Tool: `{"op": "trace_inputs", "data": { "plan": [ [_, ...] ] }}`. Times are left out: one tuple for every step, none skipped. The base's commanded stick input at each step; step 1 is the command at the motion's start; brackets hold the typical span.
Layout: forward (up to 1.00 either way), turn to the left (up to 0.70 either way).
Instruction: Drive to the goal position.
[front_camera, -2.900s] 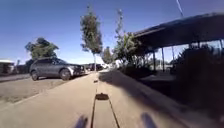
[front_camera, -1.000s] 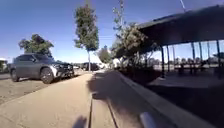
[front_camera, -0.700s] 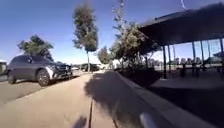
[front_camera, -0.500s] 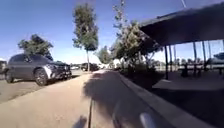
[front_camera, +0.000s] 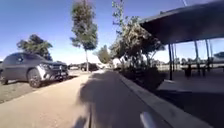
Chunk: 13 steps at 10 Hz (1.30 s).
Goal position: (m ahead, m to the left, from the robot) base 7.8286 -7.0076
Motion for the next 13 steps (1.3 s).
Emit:
{"op": "trace_inputs", "data": {
  "plan": [
    [0.98,0.0],
    [0.98,0.0],
    [0.98,0.0],
    [0.98,0.0],
    [0.98,0.0],
    [0.98,0.0],
    [0.98,0.0],
    [0.98,0.0],
    [0.98,0.0],
    [0.98,0.0],
    [0.98,0.0],
    [0.98,0.0],
    [0.98,0.0]
  ]
}}
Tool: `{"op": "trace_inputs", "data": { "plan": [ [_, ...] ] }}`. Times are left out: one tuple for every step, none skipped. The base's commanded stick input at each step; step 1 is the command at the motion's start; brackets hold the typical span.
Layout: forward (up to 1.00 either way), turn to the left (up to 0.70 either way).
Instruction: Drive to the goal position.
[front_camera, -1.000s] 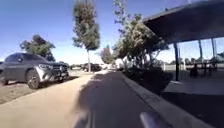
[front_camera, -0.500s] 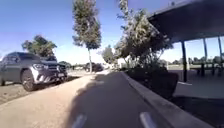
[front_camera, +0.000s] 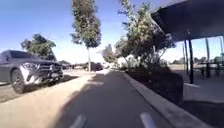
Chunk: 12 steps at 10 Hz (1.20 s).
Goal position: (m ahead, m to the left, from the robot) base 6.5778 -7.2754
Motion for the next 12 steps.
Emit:
{"op": "trace_inputs", "data": {
  "plan": [
    [0.98,0.0],
    [0.98,0.0],
    [0.98,0.0],
    [0.98,0.0],
    [0.98,0.0],
    [0.98,0.0],
    [0.98,0.0],
    [0.98,0.0],
    [0.98,0.0],
    [0.98,0.0],
    [0.98,0.0],
    [0.98,0.0]
  ]
}}
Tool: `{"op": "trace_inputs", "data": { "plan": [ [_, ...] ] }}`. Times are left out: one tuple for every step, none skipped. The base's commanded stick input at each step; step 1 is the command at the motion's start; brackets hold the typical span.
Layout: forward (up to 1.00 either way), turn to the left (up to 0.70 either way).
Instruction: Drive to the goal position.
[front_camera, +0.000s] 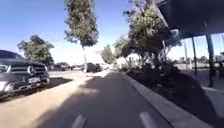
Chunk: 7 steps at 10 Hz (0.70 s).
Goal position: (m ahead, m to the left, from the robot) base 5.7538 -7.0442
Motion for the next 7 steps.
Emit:
{"op": "trace_inputs", "data": {
  "plan": [
    [0.98,0.0],
    [0.98,0.0],
    [0.98,0.0],
    [0.98,0.0],
    [0.98,0.0],
    [0.98,0.0],
    [0.98,0.0]
  ]
}}
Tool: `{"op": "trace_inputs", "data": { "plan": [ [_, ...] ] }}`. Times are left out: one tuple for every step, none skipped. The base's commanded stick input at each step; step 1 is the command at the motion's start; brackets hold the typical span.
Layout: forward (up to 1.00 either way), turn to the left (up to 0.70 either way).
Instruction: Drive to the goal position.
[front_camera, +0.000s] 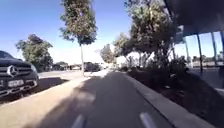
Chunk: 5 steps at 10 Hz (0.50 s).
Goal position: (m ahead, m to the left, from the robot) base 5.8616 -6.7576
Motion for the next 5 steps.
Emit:
{"op": "trace_inputs", "data": {
  "plan": [
    [0.98,0.0],
    [0.98,0.0],
    [0.98,0.0],
    [0.98,0.0],
    [0.98,0.0]
  ]
}}
